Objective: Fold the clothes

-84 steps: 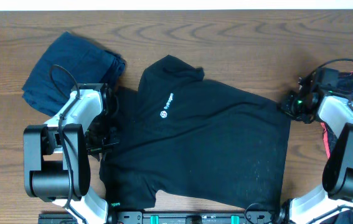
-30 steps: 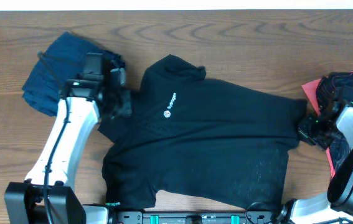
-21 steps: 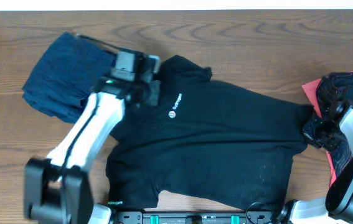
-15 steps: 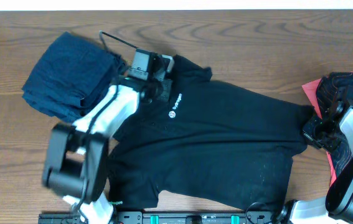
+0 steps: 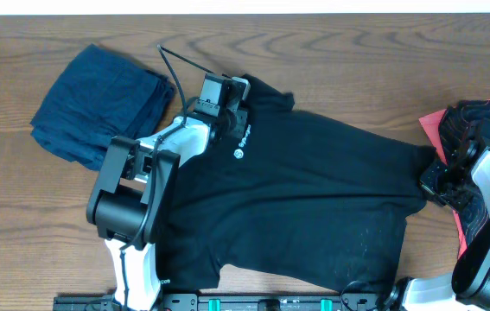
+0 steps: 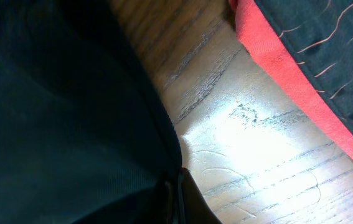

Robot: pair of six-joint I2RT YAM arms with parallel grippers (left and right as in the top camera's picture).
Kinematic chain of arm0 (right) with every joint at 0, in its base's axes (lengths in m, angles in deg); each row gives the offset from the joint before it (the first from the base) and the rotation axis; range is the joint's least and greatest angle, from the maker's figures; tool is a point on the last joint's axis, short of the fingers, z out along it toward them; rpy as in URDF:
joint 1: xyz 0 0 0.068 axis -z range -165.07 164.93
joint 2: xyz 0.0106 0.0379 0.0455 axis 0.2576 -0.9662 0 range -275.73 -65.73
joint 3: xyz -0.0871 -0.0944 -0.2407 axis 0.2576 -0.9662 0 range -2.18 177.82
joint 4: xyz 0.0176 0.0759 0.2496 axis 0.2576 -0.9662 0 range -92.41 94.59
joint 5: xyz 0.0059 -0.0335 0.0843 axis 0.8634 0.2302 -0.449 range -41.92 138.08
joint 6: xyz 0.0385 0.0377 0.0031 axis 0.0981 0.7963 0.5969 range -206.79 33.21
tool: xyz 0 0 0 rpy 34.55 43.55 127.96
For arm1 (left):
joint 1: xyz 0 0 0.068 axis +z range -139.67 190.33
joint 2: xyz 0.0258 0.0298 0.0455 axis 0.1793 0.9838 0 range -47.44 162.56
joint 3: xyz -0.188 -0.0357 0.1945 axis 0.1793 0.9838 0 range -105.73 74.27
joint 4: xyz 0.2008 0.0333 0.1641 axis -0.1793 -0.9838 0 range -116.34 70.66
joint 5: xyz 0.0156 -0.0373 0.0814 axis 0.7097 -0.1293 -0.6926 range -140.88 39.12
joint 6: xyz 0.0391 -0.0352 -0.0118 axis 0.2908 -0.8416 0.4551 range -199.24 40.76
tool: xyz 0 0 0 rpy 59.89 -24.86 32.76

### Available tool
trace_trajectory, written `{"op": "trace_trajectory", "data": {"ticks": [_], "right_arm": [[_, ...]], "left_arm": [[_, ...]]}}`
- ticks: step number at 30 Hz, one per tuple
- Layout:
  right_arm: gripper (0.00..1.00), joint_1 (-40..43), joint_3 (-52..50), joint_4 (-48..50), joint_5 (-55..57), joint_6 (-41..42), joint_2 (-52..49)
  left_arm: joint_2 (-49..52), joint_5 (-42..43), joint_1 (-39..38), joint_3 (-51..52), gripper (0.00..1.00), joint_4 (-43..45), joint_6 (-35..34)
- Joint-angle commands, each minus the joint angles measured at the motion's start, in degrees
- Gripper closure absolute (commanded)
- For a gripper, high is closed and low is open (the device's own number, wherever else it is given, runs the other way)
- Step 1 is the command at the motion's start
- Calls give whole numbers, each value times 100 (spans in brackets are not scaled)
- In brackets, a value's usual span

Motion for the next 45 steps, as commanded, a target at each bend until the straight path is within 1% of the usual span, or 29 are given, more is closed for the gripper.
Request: {"op": "trace_trajectory", "data": {"ticks": [1,4,6,8,10,11,12,14,16,17,19,22,23,25,26,28,29,32,36,38,41,45], "right_arm": [[99,42,96,0,74,63,83],[98,42,96,48,-186,-94,83],[98,42,96,103,-520,-269,83],[95,42,98,162,-914,-476,83],[81,42,103,240,-1226,-726,83],[66,42,107,271,-1270,-796,83],[56,42,122,291,-1294,-863,85],[50,46,212,313,-1287,-1054,87],[49,63,380,361,-1320,-1196,87],[49,70,492,409,-1458,-1248,87],[53,68,673,555,-1801,-1338,87],[60,61,815,1003,-2376,-1274,87],[63,39,815,1215,-2564,-1147,87],[73,-46,813,1558,-2702,-859,59],[79,-131,813,1759,-2699,-726,35],[95,-348,813,2111,-2697,-608,-39],[99,-476,813,2288,-2697,-560,-98],[99,-1003,813,2815,-2592,-422,-409],[99,-1602,813,3246,-1836,-94,-1027],[99,-1816,813,3464,-1797,-28,-1421],[99,-2035,813,3764,-1790,-9,-1967],[99,-2041,815,4262,-1443,382,-2474]], "left_arm": [[544,-1451,192,13,91,79,160],[638,-1738,413,-186,91,111,44],[636,-1764,577,-332,91,103,-92],[636,-1759,743,-557,91,-28,-221],[627,-1690,863,-828,91,-291,-227],[623,-1674,894,-944,91,-428,-227],[616,-1676,907,-1071,90,-601,-214],[568,-1674,911,-1322,89,-997,-61],[459,-1676,901,-1506,85,-1364,85],[367,-1674,901,-1582,83,-1556,94],[184,-1672,901,-1641,67,-1790,81],[-267,-1346,901,-1646,49,-2210,55],[-420,-1187,901,-1646,45,-2367,52],[-774,-957,898,-1646,40,-2745,52],[-938,-914,898,-1646,39,-2935,50],[-1294,-918,894,-1646,39,-3327,50],[-1484,-916,894,-1646,39,-3523,50],[-2096,-916,894,-1646,37,-4087,48],[-2820,-914,894,-1646,34,-4693,-125],[-3132,-916,894,-1646,33,-4981,-214],[-3458,-916,894,-1646,33,-5355,-319],[-3661,-883,894,-1646,33,-5814,-492]]}}
